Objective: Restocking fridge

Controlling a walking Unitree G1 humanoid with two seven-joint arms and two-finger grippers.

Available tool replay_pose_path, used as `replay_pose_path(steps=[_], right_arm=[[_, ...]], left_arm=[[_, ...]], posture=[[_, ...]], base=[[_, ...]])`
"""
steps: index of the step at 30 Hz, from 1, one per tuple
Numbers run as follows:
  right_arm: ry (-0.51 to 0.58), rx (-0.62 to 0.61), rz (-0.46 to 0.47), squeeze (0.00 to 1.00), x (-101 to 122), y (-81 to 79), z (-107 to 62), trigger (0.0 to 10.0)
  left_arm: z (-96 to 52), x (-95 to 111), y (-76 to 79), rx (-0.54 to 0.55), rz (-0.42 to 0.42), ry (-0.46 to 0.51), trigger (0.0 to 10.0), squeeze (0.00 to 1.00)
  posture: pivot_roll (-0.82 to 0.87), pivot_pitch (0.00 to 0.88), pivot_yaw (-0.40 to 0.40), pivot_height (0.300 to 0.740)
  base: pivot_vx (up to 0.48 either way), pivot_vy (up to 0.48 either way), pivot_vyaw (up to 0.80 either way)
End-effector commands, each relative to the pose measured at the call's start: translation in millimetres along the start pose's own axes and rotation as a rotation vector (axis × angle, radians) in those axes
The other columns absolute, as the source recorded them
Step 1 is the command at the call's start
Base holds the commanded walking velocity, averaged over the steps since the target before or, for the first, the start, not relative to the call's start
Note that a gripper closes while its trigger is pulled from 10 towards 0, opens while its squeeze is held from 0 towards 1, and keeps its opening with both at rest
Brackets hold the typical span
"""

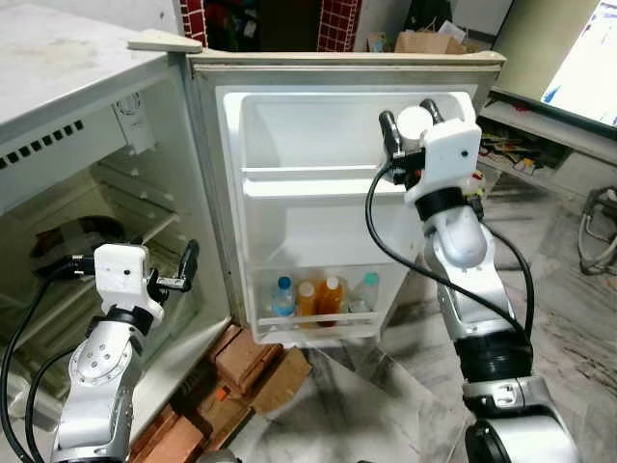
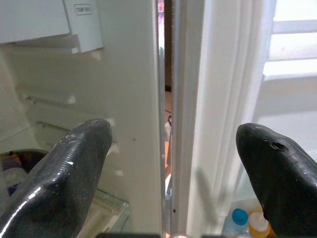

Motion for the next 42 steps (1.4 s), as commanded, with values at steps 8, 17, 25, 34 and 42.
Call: replay_pose_path(steps=[8,17,25,34,42], right_arm=[[0.085,-0.056,-0.045,0.0,16.3,21.8,21.6,10.0],[0.089,-0.064,-0.056,0.0,12.3,24.0,20.7,10.0],[0.071,-0.056,-0.059,0.0,6.6,23.2,19.5,10.0],[0.049,-0.044,-0.058,0.0,-2.0,18.0,20.5,10.0],[0.005,-0.058,-0.043,0.0,-13.4,19.6,29.1,10.0]], left_arm=[[2.4,6.6,6.0,-0.035,0.012,0.026,10.0,0.0],[0.6,5.0,6.7,-0.038,0.013,0.019,10.0,0.0],[2.2,4.9,9.9,-0.042,-0.018,0.024,10.0,0.0],[-1.8,1.3,12.2,-0.049,-0.017,0.013,10.0,0.0],[-3.4,1.6,12.7,-0.051,-0.012,0.007,10.0,0.0]], posture=[[0.13,0.0,-0.064,0.74],[0.12,0.003,-0.06,0.74],[0.11,0.004,-0.065,0.74],[0.12,0.015,-0.063,0.74],[0.13,0.042,-0.059,0.74]], base=[[0.119,0.0,0.0],[0.304,0.0,0.0],[0.098,0.0,0.0],[0.0,0.0,0.0],[0.0,0.0,0.0]])
Point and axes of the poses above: a point about 5 cm out from each wrist's last joint towards the gripper, its own z axis pointing out of the wrist towards the gripper, its own x axis along the axis of the wrist's last joint, y = z × x, the point moved 3 cm from there along z, pointing out of the wrist towards the gripper, and after that the axes turned 7 degrees about -z, right-handed, at the moved point
